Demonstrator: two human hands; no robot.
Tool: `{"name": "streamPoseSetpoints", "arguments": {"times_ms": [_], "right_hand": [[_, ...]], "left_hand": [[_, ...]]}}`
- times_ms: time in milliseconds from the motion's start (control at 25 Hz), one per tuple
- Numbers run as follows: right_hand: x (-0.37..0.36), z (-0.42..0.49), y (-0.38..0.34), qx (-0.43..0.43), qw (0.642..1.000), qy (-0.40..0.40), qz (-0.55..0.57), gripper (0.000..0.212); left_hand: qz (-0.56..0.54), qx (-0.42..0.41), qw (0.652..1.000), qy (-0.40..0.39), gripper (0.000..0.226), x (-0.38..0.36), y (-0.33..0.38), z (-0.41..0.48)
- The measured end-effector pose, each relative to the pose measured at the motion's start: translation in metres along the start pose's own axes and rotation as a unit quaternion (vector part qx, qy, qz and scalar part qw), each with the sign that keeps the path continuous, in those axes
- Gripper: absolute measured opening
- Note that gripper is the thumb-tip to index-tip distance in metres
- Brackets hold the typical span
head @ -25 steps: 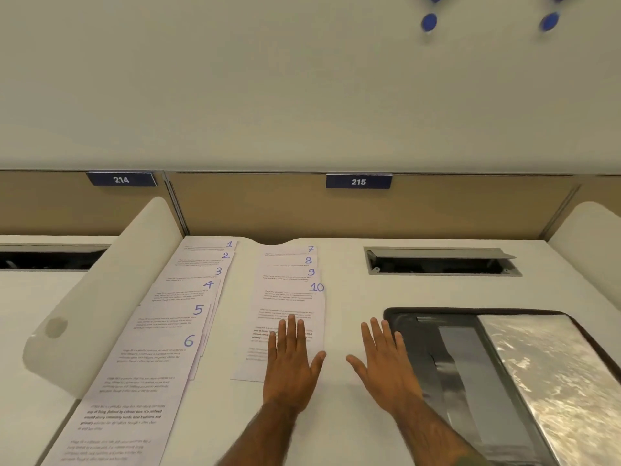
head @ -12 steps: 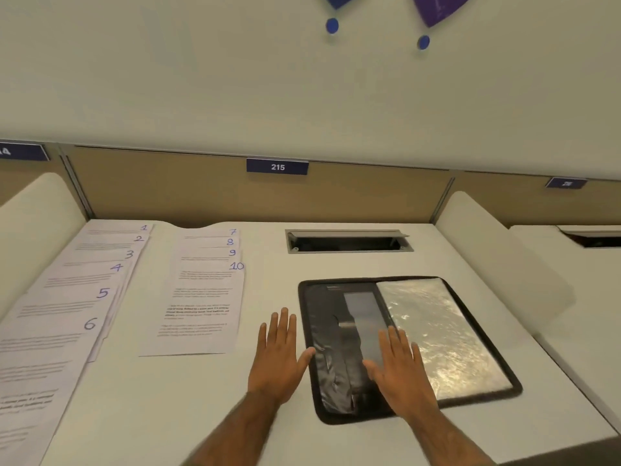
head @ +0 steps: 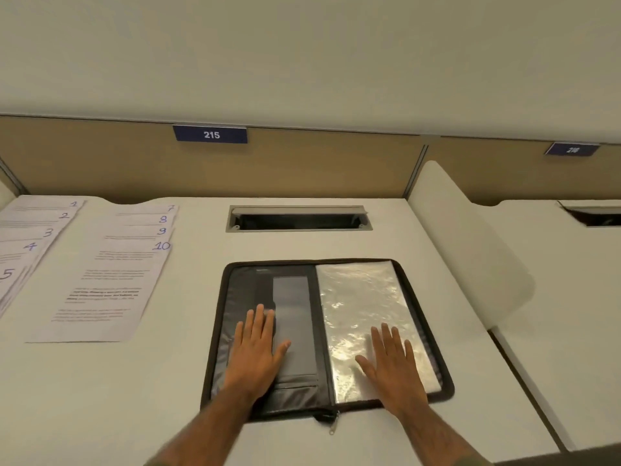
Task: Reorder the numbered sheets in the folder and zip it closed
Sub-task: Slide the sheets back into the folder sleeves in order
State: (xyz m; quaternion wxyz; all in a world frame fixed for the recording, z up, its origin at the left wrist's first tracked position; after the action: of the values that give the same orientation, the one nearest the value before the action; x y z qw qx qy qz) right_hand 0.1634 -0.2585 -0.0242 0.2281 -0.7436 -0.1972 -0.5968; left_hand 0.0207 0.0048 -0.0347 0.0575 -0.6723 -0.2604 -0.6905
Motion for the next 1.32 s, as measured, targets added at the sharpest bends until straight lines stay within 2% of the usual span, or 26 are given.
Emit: {"name": "streamPoseSetpoints", "arguments": {"times_ms": [320,520,1040,1320], "right_hand": [[-0.019,0.001,0.066,-0.023,0.998,0.038,0.032,0.085],[-0.017,0.007,0.090,-0.027,0.997,0.045,0.048,0.087],[-0.021,0.045,0.040,0.008,0.999,0.037,0.030,0.087],[-0.022,0.044,0.015,0.009,0.998,0.031,0.048,0.094]], "left_hand": [[0.019,0.079,0.996,-0.019,0.088,-0.026,-0.004,-0.010],[0.035,0.093,0.995,-0.024,0.086,-0.028,-0.008,-0.007],[0.042,0.113,0.992,-0.041,0.088,-0.014,-0.059,0.002],[0.028,0.103,0.993,-0.051,0.094,-0.007,-0.086,0.007]]}}
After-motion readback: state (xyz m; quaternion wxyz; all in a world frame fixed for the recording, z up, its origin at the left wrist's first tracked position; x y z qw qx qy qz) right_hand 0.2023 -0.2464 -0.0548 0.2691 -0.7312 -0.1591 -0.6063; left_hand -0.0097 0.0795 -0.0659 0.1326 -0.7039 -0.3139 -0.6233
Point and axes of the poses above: each hand's wrist, its own z-axis towards the middle knuckle, its own x-axis out of the back of the hand, y = z × x, the point moved 5 cm from there along z, towards the middle knuckle, and after that the axes turned 1 degree about z, right-handed, at the moved point
